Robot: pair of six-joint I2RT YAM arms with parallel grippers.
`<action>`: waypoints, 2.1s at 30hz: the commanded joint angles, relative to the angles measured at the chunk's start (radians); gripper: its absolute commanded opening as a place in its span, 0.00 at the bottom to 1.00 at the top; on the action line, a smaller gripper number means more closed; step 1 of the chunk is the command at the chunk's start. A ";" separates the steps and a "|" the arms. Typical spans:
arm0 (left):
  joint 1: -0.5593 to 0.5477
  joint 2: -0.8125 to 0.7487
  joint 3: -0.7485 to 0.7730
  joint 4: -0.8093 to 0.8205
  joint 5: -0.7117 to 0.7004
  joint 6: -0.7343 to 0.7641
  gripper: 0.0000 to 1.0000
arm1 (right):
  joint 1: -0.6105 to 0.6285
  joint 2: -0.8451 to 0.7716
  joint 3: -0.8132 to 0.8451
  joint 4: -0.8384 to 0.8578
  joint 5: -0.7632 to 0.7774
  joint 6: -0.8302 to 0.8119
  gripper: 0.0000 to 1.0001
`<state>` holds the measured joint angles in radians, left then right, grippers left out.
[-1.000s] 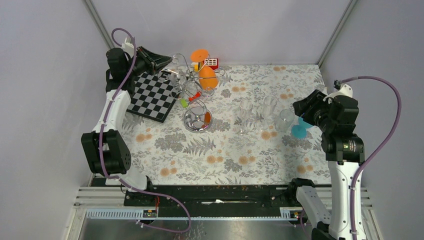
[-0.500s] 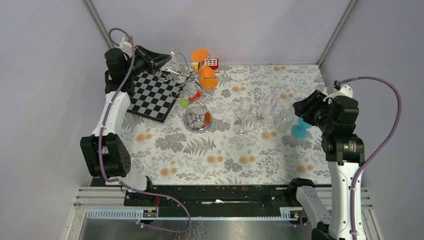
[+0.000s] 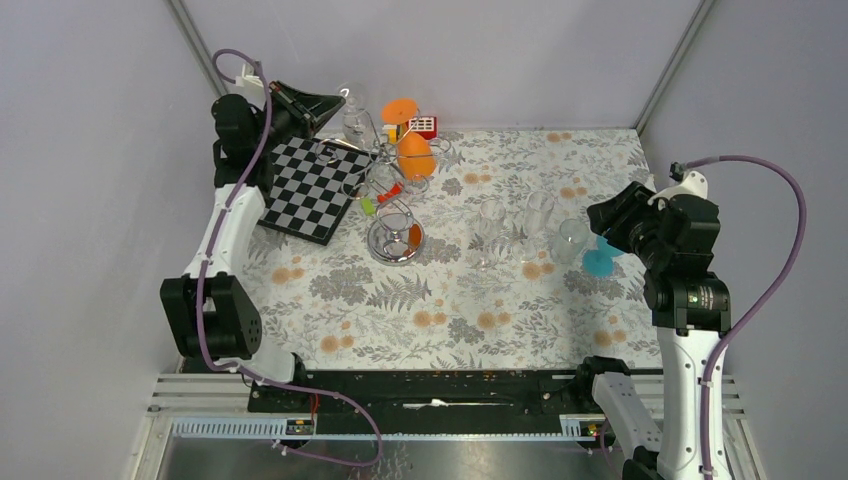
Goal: Take the wine glass off the wine glass rack
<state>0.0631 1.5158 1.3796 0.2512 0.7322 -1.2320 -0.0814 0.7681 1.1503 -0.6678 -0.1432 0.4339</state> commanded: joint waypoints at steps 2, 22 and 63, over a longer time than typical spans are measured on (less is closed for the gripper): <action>-0.028 0.044 0.075 0.124 0.011 -0.005 0.00 | -0.004 -0.009 0.021 -0.006 -0.003 -0.012 0.54; -0.040 -0.001 0.080 0.036 0.138 0.055 0.00 | -0.004 0.007 0.045 -0.002 -0.035 0.000 0.54; 0.109 -0.255 0.268 -0.628 -0.128 0.515 0.00 | -0.004 -0.041 -0.001 0.050 -0.184 -0.011 0.78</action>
<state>0.1673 1.3579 1.5742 -0.4240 0.6670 -0.7563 -0.0814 0.7357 1.1530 -0.6621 -0.2802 0.4320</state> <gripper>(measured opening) 0.036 0.777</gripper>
